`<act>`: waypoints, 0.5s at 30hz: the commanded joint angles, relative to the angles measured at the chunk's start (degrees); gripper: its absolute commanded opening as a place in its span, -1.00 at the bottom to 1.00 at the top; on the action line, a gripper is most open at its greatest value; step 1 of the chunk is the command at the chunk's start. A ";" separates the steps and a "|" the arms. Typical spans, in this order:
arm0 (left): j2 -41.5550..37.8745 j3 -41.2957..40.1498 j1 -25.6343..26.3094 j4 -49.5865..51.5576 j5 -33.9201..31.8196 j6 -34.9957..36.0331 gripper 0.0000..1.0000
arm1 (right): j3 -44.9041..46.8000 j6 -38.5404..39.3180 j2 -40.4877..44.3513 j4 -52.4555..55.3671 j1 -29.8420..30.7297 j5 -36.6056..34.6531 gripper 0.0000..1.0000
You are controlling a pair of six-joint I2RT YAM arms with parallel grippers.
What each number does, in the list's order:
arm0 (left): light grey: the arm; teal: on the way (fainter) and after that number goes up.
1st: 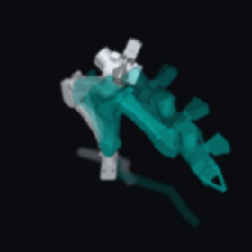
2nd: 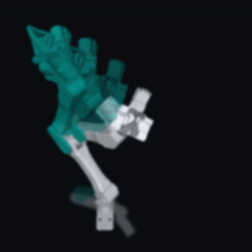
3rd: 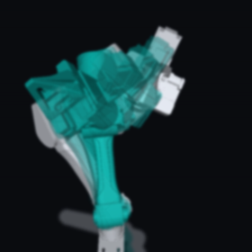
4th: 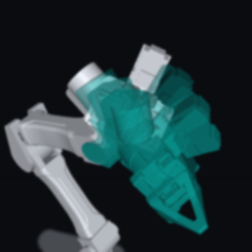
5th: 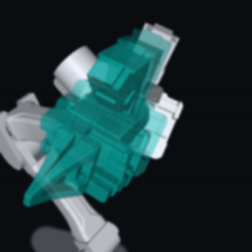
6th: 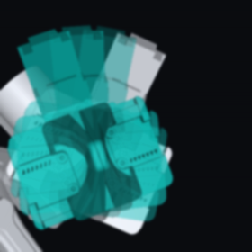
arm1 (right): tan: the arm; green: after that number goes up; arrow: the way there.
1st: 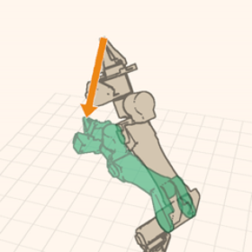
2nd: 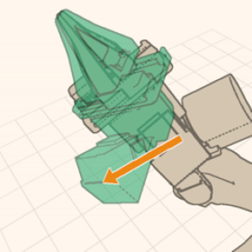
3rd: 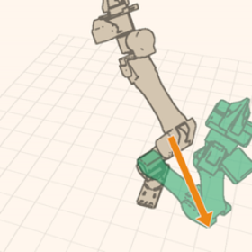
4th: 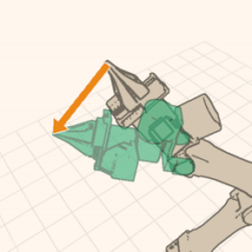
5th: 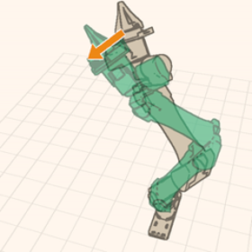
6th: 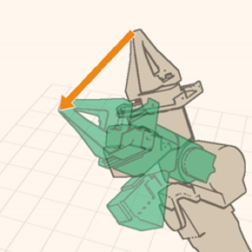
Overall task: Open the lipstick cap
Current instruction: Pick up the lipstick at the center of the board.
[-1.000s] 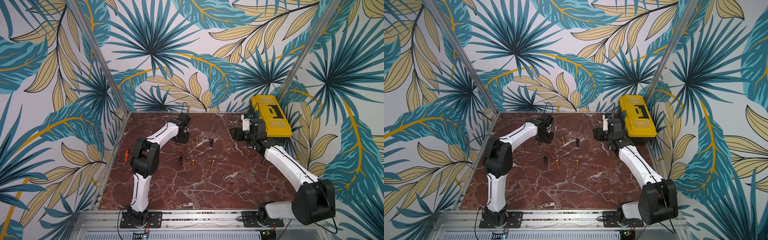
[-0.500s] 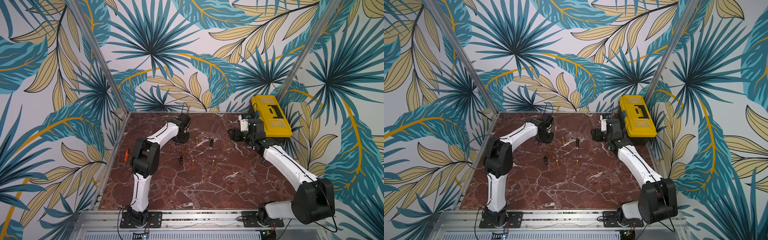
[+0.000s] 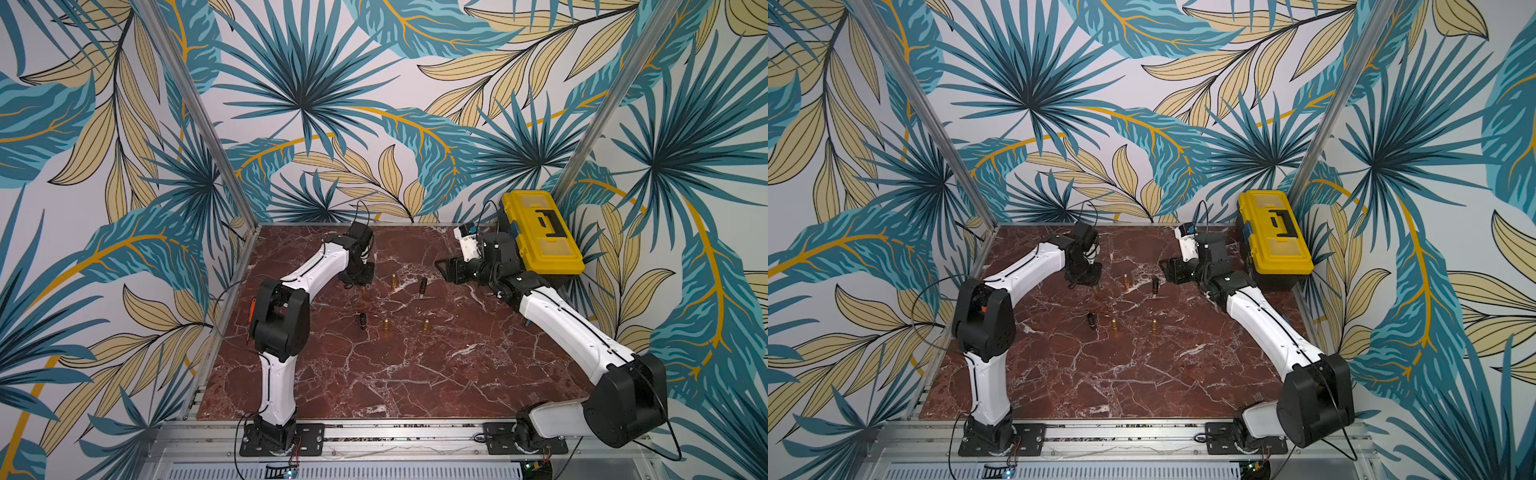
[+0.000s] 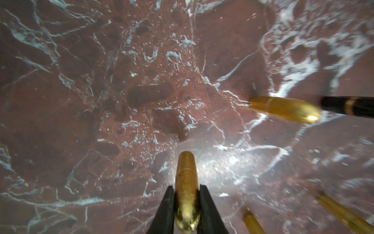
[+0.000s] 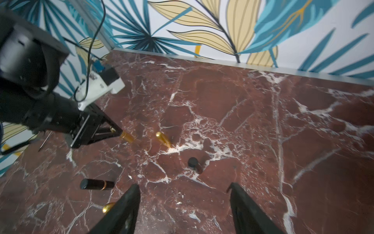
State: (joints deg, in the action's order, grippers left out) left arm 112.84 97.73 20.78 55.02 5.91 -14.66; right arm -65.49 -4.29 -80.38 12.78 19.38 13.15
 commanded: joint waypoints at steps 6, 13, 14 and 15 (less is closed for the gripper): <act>-16.67 -0.56 -1.97 5.13 23.32 -5.61 -0.81 | -4.19 9.03 -1.89 6.17 7.65 7.00 0.45; -22.43 -3.13 -1.99 6.08 33.23 -9.50 -0.83 | -10.30 13.04 -3.87 10.20 13.34 5.64 0.45; -23.00 -3.44 -1.98 6.10 33.94 -9.87 -0.83 | -10.75 13.46 -4.14 10.48 13.65 5.79 0.45; -23.47 -3.60 -1.97 6.06 34.67 -10.20 -0.84 | -11.38 13.87 -4.54 10.83 14.00 5.62 0.45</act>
State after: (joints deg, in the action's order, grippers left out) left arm 90.96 95.09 18.81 59.86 35.05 -22.79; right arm -75.35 6.63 -83.66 20.58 32.71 18.50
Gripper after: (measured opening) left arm 0.204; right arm 0.725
